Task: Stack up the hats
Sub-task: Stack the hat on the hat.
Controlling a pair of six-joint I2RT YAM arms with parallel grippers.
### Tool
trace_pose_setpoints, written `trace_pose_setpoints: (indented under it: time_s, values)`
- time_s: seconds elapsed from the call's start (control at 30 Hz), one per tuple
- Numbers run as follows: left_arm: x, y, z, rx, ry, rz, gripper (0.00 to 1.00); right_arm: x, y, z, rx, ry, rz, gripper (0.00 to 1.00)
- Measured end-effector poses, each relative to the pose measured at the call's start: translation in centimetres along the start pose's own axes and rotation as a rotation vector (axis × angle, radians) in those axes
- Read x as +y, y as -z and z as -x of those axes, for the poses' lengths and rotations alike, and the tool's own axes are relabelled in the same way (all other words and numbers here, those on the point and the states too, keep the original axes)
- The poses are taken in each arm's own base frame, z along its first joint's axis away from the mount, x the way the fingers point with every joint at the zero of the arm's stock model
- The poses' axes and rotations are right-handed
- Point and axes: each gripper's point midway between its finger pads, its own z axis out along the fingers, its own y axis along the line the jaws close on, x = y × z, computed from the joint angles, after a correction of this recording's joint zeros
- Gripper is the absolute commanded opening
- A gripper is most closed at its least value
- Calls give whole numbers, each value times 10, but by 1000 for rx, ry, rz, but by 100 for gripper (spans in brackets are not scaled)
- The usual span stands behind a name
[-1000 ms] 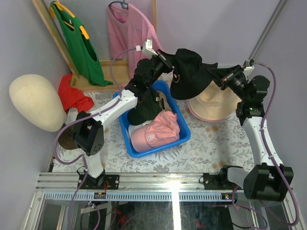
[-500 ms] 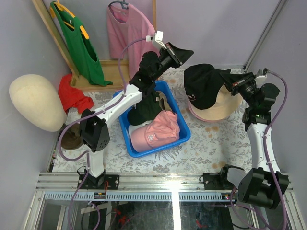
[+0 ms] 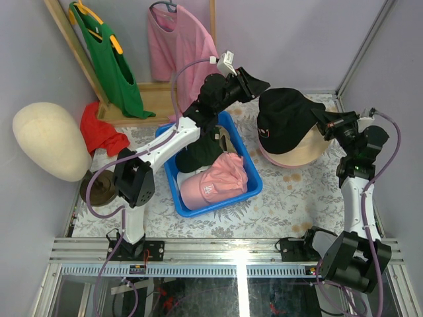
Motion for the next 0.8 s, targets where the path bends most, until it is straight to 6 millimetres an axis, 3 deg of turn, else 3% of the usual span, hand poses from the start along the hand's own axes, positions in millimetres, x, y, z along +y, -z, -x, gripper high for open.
trace_pose_setpoints:
  time_s: [0.23,0.5,0.8]
  values:
    - [6,1,-2,12,-15,30,42,-21,9,12,-50,-31,-33,0]
    - [12,0,1,-3,-22,70,53,-42,13,12,-61,-64,-71,0]
    - [24,0,0,-9,-15,118,58,-64,14,12,-70,-82,-113,3]
